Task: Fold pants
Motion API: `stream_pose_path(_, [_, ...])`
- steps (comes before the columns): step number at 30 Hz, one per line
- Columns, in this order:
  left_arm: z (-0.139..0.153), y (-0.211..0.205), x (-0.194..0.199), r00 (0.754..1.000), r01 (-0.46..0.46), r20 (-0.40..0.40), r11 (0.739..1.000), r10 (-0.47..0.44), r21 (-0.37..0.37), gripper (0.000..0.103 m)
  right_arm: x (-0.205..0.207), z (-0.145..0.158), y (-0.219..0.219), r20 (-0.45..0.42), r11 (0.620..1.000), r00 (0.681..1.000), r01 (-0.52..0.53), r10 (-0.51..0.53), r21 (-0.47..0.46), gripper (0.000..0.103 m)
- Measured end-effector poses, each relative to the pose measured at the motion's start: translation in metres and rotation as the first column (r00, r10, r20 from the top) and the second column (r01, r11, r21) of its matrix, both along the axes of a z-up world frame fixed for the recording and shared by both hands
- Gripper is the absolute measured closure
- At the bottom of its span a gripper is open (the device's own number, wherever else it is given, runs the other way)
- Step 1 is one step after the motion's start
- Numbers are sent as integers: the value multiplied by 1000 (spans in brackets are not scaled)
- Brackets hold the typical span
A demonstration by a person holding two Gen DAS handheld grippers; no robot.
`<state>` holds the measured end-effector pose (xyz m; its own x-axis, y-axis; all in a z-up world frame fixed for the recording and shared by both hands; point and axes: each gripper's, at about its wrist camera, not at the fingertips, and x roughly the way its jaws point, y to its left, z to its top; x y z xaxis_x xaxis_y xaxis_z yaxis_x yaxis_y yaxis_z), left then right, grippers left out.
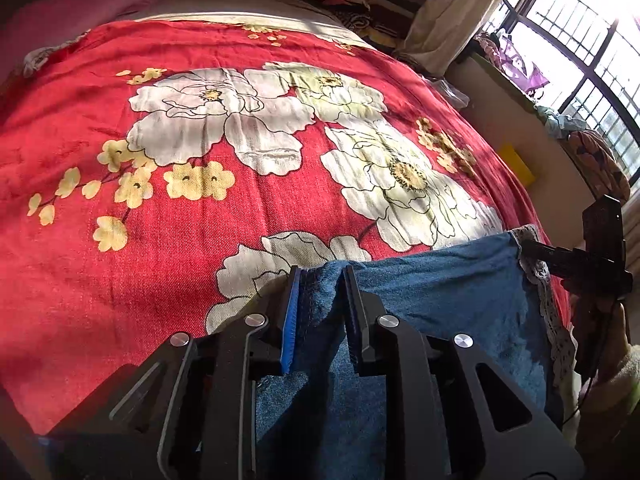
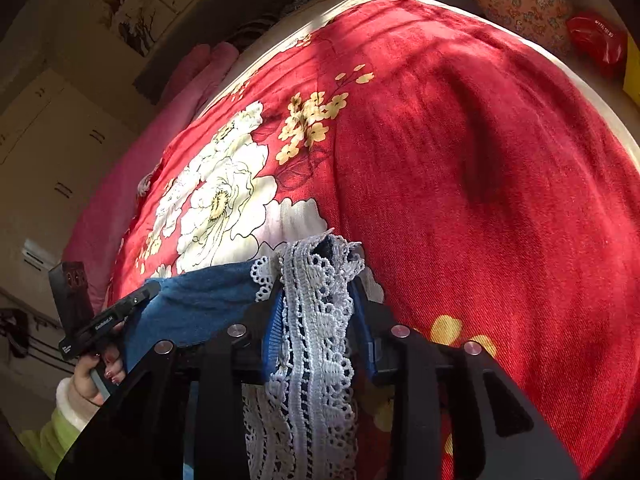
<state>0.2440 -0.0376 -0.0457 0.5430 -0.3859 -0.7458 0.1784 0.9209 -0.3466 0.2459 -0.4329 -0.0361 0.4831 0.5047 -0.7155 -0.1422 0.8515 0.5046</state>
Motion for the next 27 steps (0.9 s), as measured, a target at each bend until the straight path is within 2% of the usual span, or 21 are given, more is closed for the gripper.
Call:
stream_pose_path(2, [13, 6, -8, 1000, -11, 25, 1000, 12, -25, 80, -13, 15, -2, 44, 999, 999, 11, -10, -35, 55])
stream_pose_path(5, [34, 16, -29, 997, -25, 73, 998, 29, -56, 61, -40, 30, 0, 78, 999, 997, -17, 20, -40, 42])
stream_pose_path(6, [40, 19, -38, 996, -26, 84, 997, 32, -74, 59, -50, 31, 0, 79, 998, 997, -17, 21, -53, 37])
stream_pose_path(12, [52, 41, -100, 994, -50, 88, 995, 58, -88, 51, -103, 21, -9, 49, 998, 999, -13, 16, -59, 36])
stream_pose_path(16, [38, 38, -141, 999, -6, 51, 1000, 8, -30, 51, -128, 4, -12, -7, 998, 1000, -11, 11, -58, 35])
stream_pose_path(20, [23, 26, -172, 999, 37, 29, 998, -39, 49, 51, -134, -12, -3, -67, 999, 998, -20, 17, -44, 34])
stream_pose_path(21, [19, 22, -176, 998, 51, 21, 997, -52, 61, 50, -134, -14, 3, -64, 998, 998, -31, 27, -52, 36])
stream_pose_path(23, [10, 19, -182, 998, 57, -9, 993, -57, 98, 49, -136, -13, 11, -49, 995, 998, -44, 40, -84, 54])
stream_pose_path(24, [4, 19, -182, 998, 56, -30, 991, -52, 122, 48, -137, -12, 12, -49, 997, 998, -50, 47, -61, 72])
stream_pose_path(25, [0, 20, -181, 998, 55, -43, 989, -50, 137, 48, -138, -11, 13, -43, 998, 998, -57, 56, -40, 78])
stream_pose_path(27, [-3, 22, -180, 997, 59, -50, 987, -52, 147, 48, -143, -3, 17, -14, 992, 998, -60, 58, -115, 79])
